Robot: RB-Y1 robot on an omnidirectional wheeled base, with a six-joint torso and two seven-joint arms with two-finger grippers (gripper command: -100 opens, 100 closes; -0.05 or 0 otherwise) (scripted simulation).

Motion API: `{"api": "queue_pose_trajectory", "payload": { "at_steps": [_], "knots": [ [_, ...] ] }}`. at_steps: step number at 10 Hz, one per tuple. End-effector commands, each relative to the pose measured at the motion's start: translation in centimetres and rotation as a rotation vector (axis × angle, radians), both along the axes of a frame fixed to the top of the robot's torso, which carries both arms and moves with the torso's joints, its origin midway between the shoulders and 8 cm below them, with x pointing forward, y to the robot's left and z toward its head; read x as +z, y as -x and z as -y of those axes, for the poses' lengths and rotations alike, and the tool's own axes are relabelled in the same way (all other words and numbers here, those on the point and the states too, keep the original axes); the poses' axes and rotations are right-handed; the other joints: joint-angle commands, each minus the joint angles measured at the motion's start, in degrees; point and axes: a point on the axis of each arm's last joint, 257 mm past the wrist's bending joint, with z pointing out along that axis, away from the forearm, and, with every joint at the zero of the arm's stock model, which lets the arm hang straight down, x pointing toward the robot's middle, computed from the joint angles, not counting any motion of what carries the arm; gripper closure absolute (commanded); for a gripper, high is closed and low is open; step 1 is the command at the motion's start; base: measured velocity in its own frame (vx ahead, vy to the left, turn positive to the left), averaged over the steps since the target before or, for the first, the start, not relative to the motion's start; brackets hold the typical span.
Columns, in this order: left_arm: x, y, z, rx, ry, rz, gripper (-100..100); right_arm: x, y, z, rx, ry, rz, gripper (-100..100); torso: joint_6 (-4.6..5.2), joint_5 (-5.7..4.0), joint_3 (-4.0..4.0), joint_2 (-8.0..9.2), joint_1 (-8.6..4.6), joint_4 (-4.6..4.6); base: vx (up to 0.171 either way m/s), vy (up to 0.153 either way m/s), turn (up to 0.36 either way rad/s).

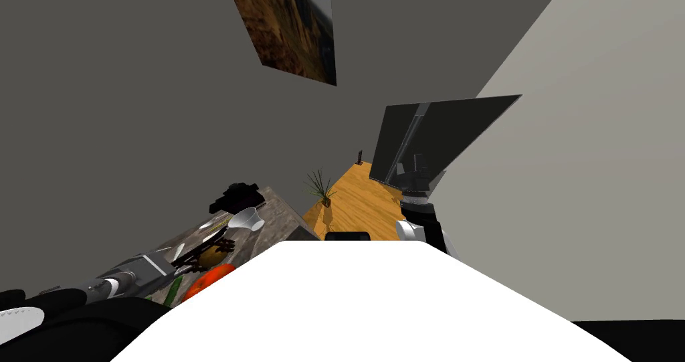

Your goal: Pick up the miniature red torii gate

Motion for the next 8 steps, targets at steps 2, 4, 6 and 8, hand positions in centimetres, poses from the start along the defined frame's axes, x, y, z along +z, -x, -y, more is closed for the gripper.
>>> {"api": "queue_pose_trajectory", "payload": {
  "at_steps": [2, 4, 6, 8],
  "knots": [
    [-1.1, 2.4, 0.4, 0.027, 0.046, -0.054, -100, 0.0, 0.0, 0.0, 0.0, 0.0, 0.0, 0, 0.0, 0.02, -0.03, -0.06, 0.09, -0.01, 0.07, 0.064, -0.116],
    [-1.4, 2.6, 0.5, 0.032, 0.055, -0.062, -100, 0.0, 0.0, 0.0, 0.0, 0.0, 0.0, 0, -0.01, 0.04, -0.04, -0.07, 0.16, -0.01, 0.049, 0.051, -0.069],
    [-2.5, 2.7, 0.1, 0.038, 0.058, -0.064, -100, 0.0, 0.0, 0.0, 0.0, 0.0, 0.0, 0, -0.03, -0.01, 0.07, 0.12, -0.07, 0.03, 0.006, 0.009, -0.017],
    [-3.5, 2.8, -0.4, 0.043, 0.058, -0.064, -100, 0.0, 0.0, 0.0, 0.0, 0.0, 0.0, 0, -0.02, 0.0, 0.09, 0.15, -0.06, 0.04, 0.007, 0.015, -0.039]
  ]
}}
